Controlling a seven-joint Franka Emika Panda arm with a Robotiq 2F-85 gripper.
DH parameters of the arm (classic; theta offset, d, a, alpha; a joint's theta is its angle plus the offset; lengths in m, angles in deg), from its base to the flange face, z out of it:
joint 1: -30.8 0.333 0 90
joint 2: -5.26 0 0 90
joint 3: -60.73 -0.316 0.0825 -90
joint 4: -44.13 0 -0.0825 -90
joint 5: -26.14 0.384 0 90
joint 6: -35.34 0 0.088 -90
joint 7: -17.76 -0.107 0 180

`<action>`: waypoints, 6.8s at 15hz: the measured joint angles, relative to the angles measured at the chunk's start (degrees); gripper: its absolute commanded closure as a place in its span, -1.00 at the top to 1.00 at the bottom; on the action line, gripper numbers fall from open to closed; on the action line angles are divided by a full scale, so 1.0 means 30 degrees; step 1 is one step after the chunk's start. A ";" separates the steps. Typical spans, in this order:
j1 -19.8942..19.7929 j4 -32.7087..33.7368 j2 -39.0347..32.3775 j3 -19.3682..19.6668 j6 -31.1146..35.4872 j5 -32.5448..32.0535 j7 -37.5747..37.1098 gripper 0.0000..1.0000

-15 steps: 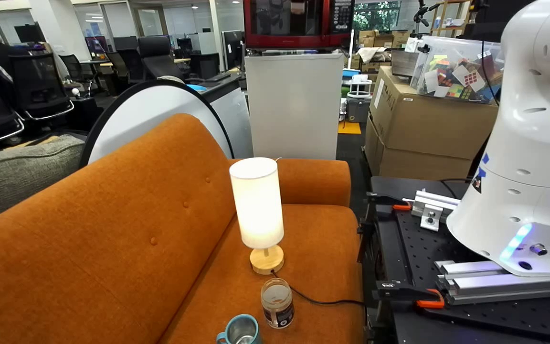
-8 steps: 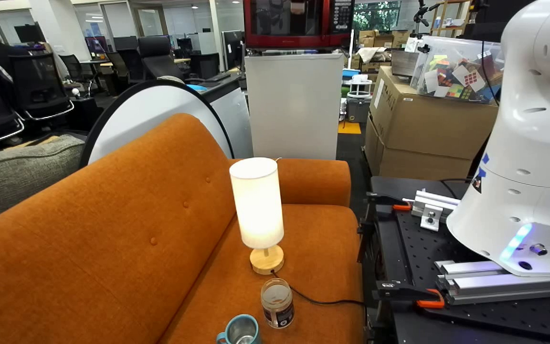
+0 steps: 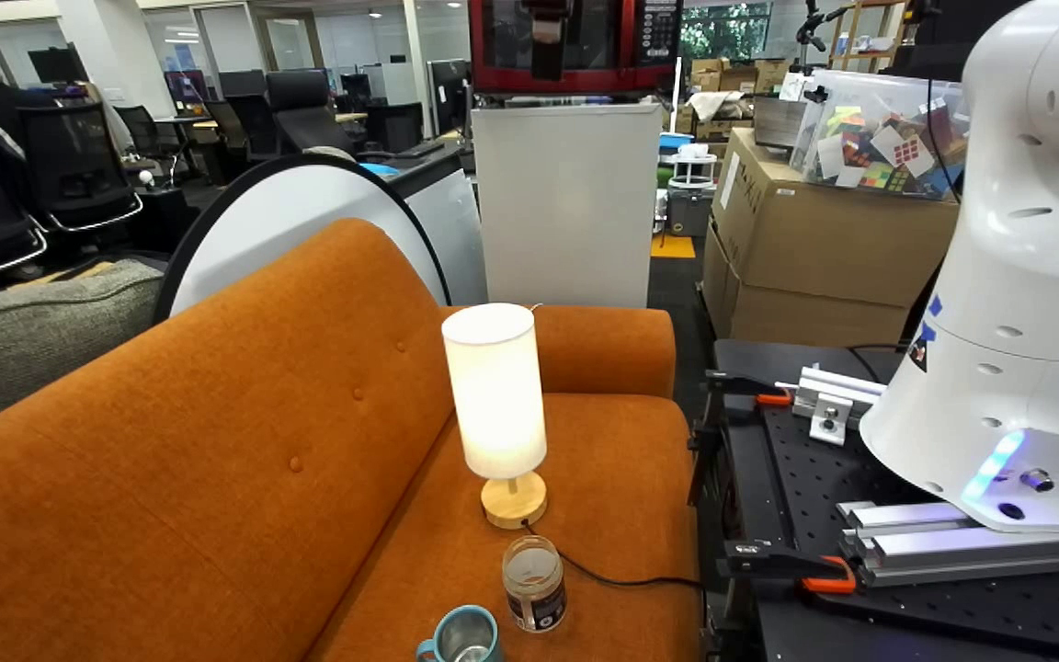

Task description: Cover the glass container with the green lid

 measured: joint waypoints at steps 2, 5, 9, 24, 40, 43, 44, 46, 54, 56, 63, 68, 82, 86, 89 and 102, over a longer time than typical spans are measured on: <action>0.0205 -0.0244 -0.0964 -0.0634 0.1240 -0.0447 -0.0674 1.00; 0.0276 -0.0756 -0.2612 -0.1245 0.2687 -0.1280 -0.1816 1.00; 0.0272 -0.0743 -0.2770 -0.1271 0.2865 -0.1414 -0.1961 1.00; 0.0229 -0.2050 -0.8681 -0.0777 0.7809 -0.1712 -0.3386 1.00; 0.1049 -0.1810 -1.3098 -0.0019 0.9846 -0.1023 -0.3391 1.00; 0.1378 -0.1953 -1.4858 0.0089 1.1395 -0.0252 -0.2790 1.00; 0.1574 -0.1981 -1.5780 0.0083 1.2186 0.0212 -0.2241 1.00; 0.2030 -0.1903 -1.7716 0.0037 1.3598 0.1087 -0.1138 1.00; 0.2430 -0.0877 -2.1198 -0.0269 1.4346 0.2208 0.1013 1.00; 0.2431 -0.0872 -2.1198 -0.0270 1.4344 0.2208 0.1027 1.00; 0.2314 0.0644 -2.4260 -0.0800 1.5664 0.3102 0.3364 1.00; 0.1830 0.3073 -2.8921 -0.1256 1.7490 0.3102 0.4632 1.00; 0.1492 0.4308 -3.1662 -0.1126 2.0665 0.3055 0.4867 1.00; 0.1928 0.5156 -3.3461 -0.0280 2.2587 0.3055 0.4385 1.00; 0.1939 0.5617 -3.4110 -0.0339 2.3056 0.3055 0.4060 1.00; 0.2393 0.8132 -3.6093 0.0638 2.3070 0.3066 0.3520 1.00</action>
